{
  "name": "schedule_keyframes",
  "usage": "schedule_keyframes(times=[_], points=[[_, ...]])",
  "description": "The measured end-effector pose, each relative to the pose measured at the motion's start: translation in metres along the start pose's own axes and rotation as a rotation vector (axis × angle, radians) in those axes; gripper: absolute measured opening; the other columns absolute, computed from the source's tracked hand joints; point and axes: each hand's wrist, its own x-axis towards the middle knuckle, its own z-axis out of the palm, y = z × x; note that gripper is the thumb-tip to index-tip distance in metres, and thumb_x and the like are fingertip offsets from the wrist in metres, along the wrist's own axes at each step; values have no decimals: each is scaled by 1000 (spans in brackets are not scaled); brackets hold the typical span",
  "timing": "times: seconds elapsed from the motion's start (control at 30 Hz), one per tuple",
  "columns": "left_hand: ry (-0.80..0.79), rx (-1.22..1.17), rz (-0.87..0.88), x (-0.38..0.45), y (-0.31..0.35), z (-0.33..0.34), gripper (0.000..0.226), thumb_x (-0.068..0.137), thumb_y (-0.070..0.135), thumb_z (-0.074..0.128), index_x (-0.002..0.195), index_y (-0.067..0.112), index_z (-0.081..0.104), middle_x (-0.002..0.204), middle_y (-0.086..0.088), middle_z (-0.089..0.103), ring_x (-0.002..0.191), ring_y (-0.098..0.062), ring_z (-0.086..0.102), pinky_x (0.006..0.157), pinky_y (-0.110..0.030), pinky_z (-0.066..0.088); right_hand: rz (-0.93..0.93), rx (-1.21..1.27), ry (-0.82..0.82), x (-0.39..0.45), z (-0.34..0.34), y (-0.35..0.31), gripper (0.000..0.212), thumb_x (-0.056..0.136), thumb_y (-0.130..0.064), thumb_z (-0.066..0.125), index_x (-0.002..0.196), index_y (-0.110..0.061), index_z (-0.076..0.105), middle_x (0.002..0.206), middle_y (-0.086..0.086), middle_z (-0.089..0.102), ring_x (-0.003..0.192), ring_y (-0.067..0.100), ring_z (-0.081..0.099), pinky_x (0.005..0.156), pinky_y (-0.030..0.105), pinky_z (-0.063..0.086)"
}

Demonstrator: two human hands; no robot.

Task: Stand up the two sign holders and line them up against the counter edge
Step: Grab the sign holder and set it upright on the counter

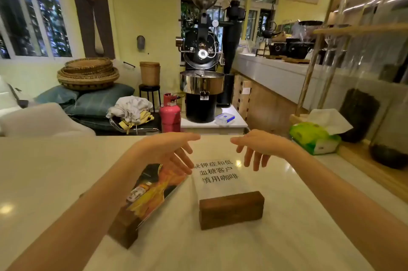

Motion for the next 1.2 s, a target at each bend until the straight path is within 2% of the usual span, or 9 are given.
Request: schedule_keyframes(times=[0.13, 0.3, 0.43, 0.6, 0.8, 0.83, 0.93, 1.07, 1.2], points=[[50, 81, -107, 7, -16, 24, 62, 79, 53, 52, 115, 3, 46, 84, -17, 70, 69, -27, 71, 53, -31, 57, 108, 21, -42, 1, 14, 24, 51, 83, -60, 40, 94, -13, 59, 64, 5, 72, 51, 20, 68, 43, 23, 51], [109, 201, -137, 24, -42, 51, 71, 81, 53, 48, 132, 6, 32, 103, -20, 64, 66, -21, 67, 51, -28, 56, 196, 54, -114, 5, 37, 50, 52, 81, -60, 44, 101, -13, 56, 77, 8, 68, 55, 19, 68, 43, 25, 53], [175, 127, -120, 32, -51, 65, 63, 78, 44, 58, 127, 8, 40, 72, -10, 60, 59, -21, 67, 43, -26, 55, 167, 185, -65, 4, 53, 61, 47, 76, -52, 59, 99, -11, 58, 83, 6, 60, 62, 18, 62, 41, 22, 50], [198, 64, -83, 28, -59, 72, 45, 70, 18, 73, 108, 3, 55, 72, -5, 62, 59, -18, 67, 45, -26, 56, 118, 240, -30, 2, 61, 67, 28, 61, -35, 78, 78, -18, 64, 73, 0, 59, 60, 12, 53, 38, 15, 42], [237, 53, -72, 20, -60, 80, 60, 68, 13, 74, 119, 2, 44, 77, 3, 54, 65, -18, 65, 39, -20, 51, 103, 499, 22, 0, 70, 74, 14, 60, -16, 82, 63, -12, 68, 79, 3, 72, 71, 16, 65, 73, 28, 53], [230, 50, -61, 18, -59, 79, 64, 68, 12, 74, 122, 2, 42, 83, 0, 58, 69, -19, 66, 42, -22, 53, 89, 509, 22, -2, 70, 74, 13, 61, -15, 81, 66, -12, 69, 83, 3, 73, 70, 14, 67, 72, 27, 55], [246, 53, 2, 15, -57, 78, 82, 67, 9, 75, 134, 6, 28, 108, -8, 57, 79, -23, 65, 50, -28, 57, 40, 531, 69, -7, 69, 70, 16, 63, -14, 79, 74, -15, 67, 83, 1, 70, 55, 8, 62, 45, 17, 49], [344, 115, 158, 13, -53, 78, 85, 67, 7, 74, 136, 14, 26, 87, 4, 49, 72, -15, 56, 39, -19, 51, -34, 578, 170, -12, 66, 63, 29, 64, -18, 80, 81, -20, 57, 79, -5, 66, 63, 10, 64, 40, 14, 47], [434, 208, 310, 12, -52, 77, 82, 68, 10, 74, 135, 20, 28, 84, 12, 45, 71, -14, 59, 44, -21, 53, -137, 615, 249, -16, 65, 62, 34, 65, -19, 79, 88, -20, 55, 86, 1, 67, 69, 12, 66, 43, 17, 50]])
